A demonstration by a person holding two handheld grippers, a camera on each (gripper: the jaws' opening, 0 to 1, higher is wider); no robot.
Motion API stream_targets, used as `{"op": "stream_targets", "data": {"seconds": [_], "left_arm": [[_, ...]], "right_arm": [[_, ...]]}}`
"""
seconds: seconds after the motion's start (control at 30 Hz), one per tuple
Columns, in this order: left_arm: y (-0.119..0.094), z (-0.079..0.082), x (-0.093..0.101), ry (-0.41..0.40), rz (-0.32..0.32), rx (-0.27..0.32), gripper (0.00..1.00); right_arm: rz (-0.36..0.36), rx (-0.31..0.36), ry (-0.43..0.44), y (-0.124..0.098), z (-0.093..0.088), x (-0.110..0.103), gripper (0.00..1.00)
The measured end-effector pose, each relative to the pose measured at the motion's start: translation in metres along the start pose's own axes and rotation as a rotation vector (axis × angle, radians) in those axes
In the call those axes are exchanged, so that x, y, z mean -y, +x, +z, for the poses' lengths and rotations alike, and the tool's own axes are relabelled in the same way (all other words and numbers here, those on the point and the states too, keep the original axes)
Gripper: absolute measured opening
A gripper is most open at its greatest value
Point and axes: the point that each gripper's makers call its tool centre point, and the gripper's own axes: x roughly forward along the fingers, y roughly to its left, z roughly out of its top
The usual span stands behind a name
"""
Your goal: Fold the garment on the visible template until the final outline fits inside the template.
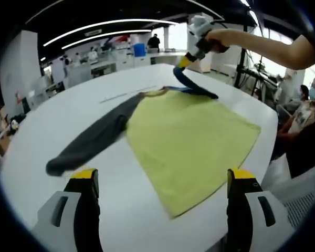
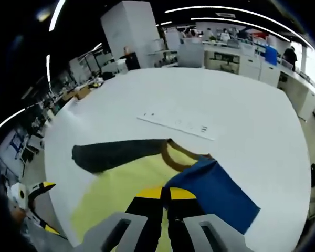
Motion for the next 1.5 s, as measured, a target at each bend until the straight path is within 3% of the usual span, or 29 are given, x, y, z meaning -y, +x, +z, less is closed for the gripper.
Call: {"op": "stream_targets", "data": {"seconds": [0.3,0.43,0.73,1.1,1.5], "left_arm": [[-0.002,-0.009,0.003,-0.015,-0.007,-0.014,0.99],[-0.002,-0.006,0.004,-0.055,-0.005,0.021,0.99],[-0.002,-0.007,0.003,-0.039,-0.001,0.012,0.98],[-0.004,-0.016,-0.003,-0.056,0.017,-0.005,0.98],[-0.005,-0.020,0.000,-0.080,0.016,-0.007,0.97]], "right_arm": [[0.032,0.005,-0.025,0.017,0.014,-0.026,0.00],[0.038,0.000,-0.044,0.025,0.017,-0.036,0.00],[0.060,-0.008,-0.078,0.040,0.023,-0.059,0.00],[0.133,-0.009,-0.131,0.049,0.017,-0.095,0.00],[0.170,-0.088,-0.283,0.072,-0.017,-0.130,0.00]]}}
